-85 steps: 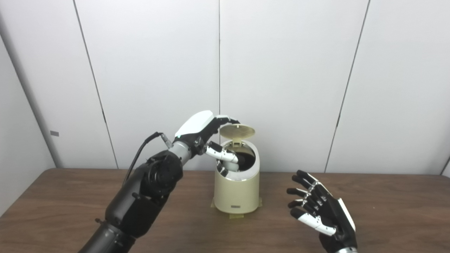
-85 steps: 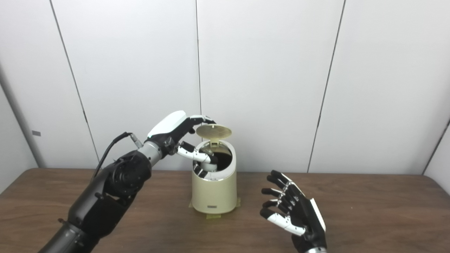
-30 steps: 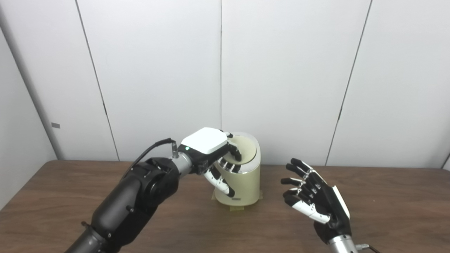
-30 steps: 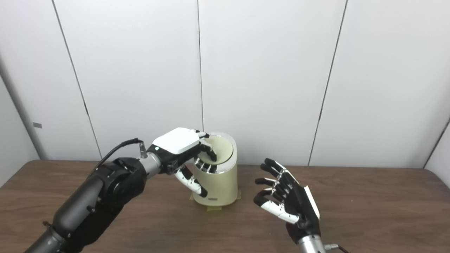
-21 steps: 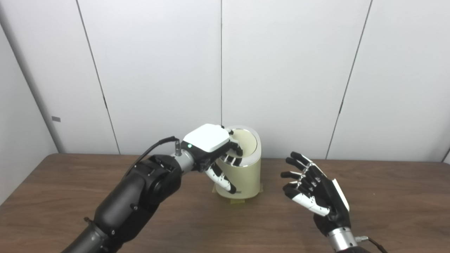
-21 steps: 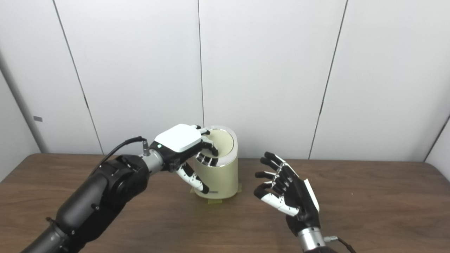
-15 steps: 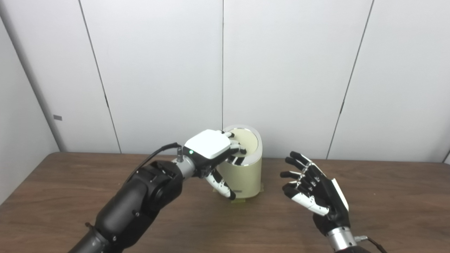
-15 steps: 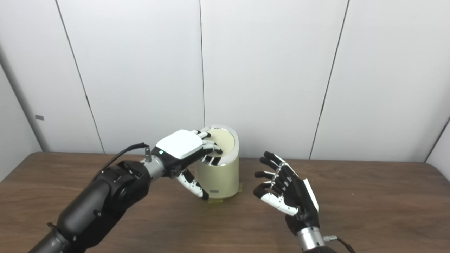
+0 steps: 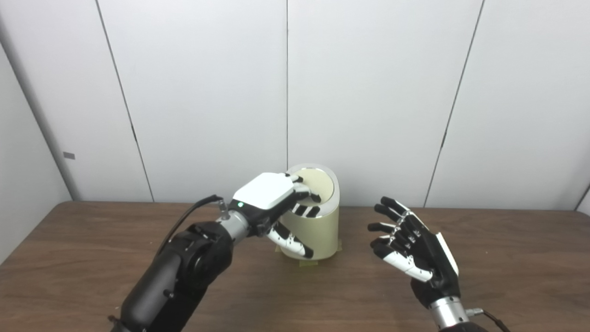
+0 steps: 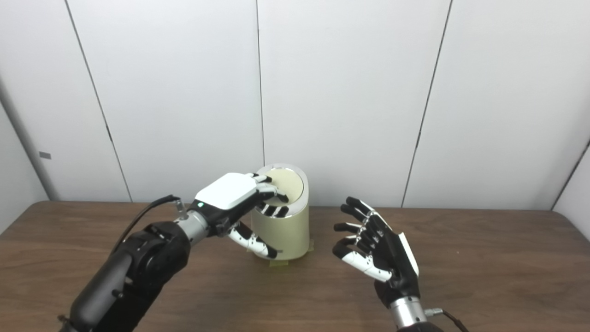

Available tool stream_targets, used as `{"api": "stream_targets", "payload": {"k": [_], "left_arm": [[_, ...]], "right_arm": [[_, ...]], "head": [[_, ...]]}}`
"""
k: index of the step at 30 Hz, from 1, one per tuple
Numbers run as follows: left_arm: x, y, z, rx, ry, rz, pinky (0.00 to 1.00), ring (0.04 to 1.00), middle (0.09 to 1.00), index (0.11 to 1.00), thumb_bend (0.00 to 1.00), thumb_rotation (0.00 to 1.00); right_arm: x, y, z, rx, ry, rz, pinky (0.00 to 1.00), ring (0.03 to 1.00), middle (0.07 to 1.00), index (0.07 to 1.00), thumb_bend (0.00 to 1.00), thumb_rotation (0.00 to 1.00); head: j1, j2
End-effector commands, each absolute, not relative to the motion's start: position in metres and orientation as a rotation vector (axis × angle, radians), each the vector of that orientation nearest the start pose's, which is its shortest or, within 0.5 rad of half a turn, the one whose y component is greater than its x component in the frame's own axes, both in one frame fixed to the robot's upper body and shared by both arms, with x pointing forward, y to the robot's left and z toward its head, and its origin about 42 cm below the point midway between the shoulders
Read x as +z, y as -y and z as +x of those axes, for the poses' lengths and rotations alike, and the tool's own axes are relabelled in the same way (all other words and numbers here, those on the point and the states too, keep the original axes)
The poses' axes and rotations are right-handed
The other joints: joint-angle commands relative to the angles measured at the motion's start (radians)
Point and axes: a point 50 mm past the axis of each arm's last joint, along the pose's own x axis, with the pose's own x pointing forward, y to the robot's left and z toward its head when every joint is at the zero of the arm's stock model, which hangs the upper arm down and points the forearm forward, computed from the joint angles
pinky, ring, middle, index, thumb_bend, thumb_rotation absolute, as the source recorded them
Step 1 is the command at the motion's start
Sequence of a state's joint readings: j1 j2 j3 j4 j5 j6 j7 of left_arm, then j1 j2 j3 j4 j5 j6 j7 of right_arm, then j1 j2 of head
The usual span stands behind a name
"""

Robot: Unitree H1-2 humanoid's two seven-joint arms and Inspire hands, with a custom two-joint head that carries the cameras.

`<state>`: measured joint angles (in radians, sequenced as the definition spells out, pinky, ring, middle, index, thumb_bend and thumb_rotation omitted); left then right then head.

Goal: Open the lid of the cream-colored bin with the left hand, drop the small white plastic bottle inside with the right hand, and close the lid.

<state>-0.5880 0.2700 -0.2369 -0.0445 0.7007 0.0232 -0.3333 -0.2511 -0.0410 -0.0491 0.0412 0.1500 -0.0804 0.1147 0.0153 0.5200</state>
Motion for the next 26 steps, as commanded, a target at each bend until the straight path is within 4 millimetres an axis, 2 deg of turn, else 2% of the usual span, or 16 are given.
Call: {"api": "stream_targets", "payload": {"k": [1,3,6,7,10,13,15,17,21,26], "left_arm": [[0.322,-0.178,0.412,-0.219,0.681,0.936,0.74,0.872,0.870,0.820,0.80,0.29],[0.319,-0.187,0.406,-0.141,0.712,0.781,0.74,0.848,0.852,0.822,0.75,0.24],[0.307,-0.197,0.396,-0.081,0.679,0.589,0.70,0.823,0.831,0.805,0.72,0.21],[0.298,-0.203,0.389,-0.070,0.638,0.506,0.65,0.804,0.825,0.818,0.68,0.22],[0.274,-0.215,0.375,-0.059,0.534,0.328,0.61,0.764,0.789,0.799,0.71,0.17],[0.248,-0.228,0.366,-0.065,0.455,0.254,0.61,0.702,0.767,0.807,0.69,0.24],[0.231,-0.235,0.363,-0.084,0.408,0.171,0.60,0.706,0.772,0.810,0.70,0.27],[0.214,-0.242,0.360,-0.101,0.362,0.086,0.58,0.713,0.785,0.806,0.70,0.25],[0.195,-0.249,0.356,-0.114,0.313,0.062,0.55,0.688,0.766,0.788,0.71,0.24],[0.186,-0.255,0.353,-0.124,0.293,0.086,0.52,0.669,0.744,0.787,0.70,0.19]], "right_arm": [[0.185,0.211,0.366,0.138,0.354,0.108,0.48,0.651,0.796,0.795,0.88,0.32],[0.185,0.212,0.367,0.137,0.356,0.107,0.48,0.650,0.795,0.797,0.86,0.31],[0.185,0.213,0.367,0.129,0.355,0.105,0.48,0.653,0.794,0.797,0.86,0.30],[0.184,0.214,0.368,0.127,0.357,0.104,0.48,0.652,0.794,0.796,0.85,0.29],[0.181,0.217,0.369,0.122,0.361,0.105,0.48,0.653,0.795,0.794,0.85,0.28],[0.180,0.217,0.369,0.113,0.369,0.100,0.48,0.660,0.797,0.791,0.86,0.26],[0.179,0.217,0.369,0.103,0.377,0.076,0.48,0.670,0.803,0.799,0.85,0.26],[0.179,0.216,0.367,0.097,0.384,0.068,0.49,0.672,0.802,0.801,0.84,0.25],[0.177,0.215,0.367,0.087,0.384,0.063,0.52,0.676,0.801,0.808,0.85,0.25],[0.175,0.214,0.366,0.064,0.388,0.048,0.53,0.670,0.803,0.813,0.86,0.26]], "head": [[0.001,-0.001],[0.002,-0.001],[0.003,-0.003],[0.004,-0.002],[0.007,-0.004],[0.005,-0.007],[-0.006,-0.008],[-0.008,-0.008],[-0.009,-0.009],[-0.017,-0.014]]}}
